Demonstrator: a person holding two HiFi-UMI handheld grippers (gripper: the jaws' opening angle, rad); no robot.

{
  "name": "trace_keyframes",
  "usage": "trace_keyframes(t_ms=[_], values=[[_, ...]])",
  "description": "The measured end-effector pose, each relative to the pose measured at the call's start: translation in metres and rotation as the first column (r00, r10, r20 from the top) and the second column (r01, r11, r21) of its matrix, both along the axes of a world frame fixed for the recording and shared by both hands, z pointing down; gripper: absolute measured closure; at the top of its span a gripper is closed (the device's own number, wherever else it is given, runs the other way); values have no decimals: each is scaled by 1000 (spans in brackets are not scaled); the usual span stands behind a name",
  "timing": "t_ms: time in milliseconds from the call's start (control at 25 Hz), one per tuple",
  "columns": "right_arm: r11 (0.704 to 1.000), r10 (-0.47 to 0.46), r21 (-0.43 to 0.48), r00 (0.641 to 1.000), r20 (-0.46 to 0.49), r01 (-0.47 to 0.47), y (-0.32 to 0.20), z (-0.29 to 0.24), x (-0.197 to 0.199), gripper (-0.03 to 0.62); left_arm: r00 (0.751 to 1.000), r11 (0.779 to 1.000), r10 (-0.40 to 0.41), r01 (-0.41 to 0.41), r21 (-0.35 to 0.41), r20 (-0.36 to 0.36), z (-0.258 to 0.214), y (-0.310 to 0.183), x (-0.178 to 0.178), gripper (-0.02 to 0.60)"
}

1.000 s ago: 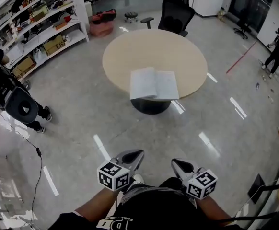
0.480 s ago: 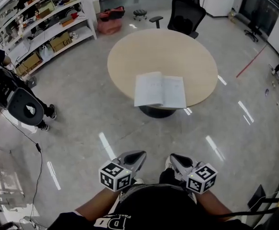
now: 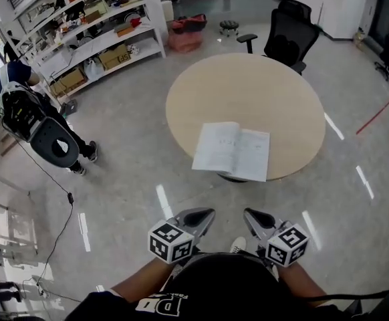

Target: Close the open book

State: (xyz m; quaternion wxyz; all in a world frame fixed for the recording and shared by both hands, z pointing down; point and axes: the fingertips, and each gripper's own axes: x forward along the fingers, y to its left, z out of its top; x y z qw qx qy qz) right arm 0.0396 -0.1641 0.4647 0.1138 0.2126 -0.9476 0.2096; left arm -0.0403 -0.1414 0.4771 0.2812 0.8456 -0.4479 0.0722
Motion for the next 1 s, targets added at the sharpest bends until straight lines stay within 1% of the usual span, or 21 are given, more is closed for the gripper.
trace_keyframes(t_ms=[80, 160, 280, 360, 520, 720, 840, 1000], values=[[1000, 9, 2, 1000, 11, -9, -17, -2, 17, 586, 1000, 1000, -14, 14, -17, 3, 3, -16, 9, 574], [1000, 20, 2, 1000, 18, -20, -33, -2, 29, 586, 999, 998, -44, 44, -36, 8, 8, -34, 6, 574], [999, 32, -10, 999, 22, -31, -51, 6, 42, 586, 996, 995, -85, 87, -48, 36, 12, -58, -1, 574], [999, 39, -32, 999, 23, -38, -59, 16, 47, 586, 995, 995, -85, 87, -48, 45, 10, -69, 2, 574], [996, 54, -71, 998, 28, -52, -69, 30, 49, 586, 997, 996, -51, 54, -65, 52, 14, -82, 8, 574], [992, 94, -86, 996, -2, -94, -91, 38, 41, 586, 996, 991, -72, 76, -112, 44, 32, -104, -20, 574], [988, 126, -92, 992, -21, -127, -105, 36, 32, 586, 998, 989, -47, 52, -135, 42, 39, -118, -37, 574], [980, 173, -93, 985, -30, -175, -119, 33, 6, 586, 999, 988, -20, 24, -153, 32, 52, -136, -66, 574]])
